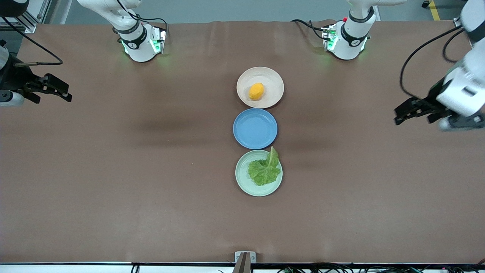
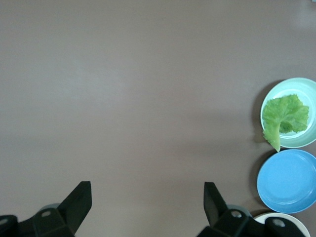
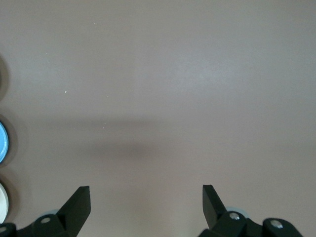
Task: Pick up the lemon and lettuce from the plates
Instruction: 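Reach the left gripper down to the lettuce leaf on the green plate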
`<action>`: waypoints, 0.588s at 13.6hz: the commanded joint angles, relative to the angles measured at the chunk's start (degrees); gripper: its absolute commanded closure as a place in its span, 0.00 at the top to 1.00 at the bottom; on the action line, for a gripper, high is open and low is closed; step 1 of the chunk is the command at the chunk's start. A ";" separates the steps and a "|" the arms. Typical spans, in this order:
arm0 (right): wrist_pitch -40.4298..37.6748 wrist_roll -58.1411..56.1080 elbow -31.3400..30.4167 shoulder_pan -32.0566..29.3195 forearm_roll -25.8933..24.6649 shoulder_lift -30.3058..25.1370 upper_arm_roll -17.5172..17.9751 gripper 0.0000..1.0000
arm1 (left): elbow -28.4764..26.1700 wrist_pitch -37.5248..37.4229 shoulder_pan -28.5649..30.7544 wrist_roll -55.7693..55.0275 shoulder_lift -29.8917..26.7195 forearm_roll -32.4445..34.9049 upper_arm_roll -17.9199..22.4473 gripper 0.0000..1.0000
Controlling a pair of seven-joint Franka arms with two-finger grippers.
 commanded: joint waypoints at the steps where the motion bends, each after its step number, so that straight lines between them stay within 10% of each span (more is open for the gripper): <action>1: -0.70 -0.24 0.65 0.35 0.90 0.12 -0.32 1.00 | 5.63 -0.97 -3.51 -6.61 7.41 -0.78 -0.21 1.00; 8: -0.69 -0.16 1.17 0.44 0.81 0.21 -0.40 1.00 | 11.01 5.51 -10.99 -22.07 19.99 -0.69 -0.21 1.00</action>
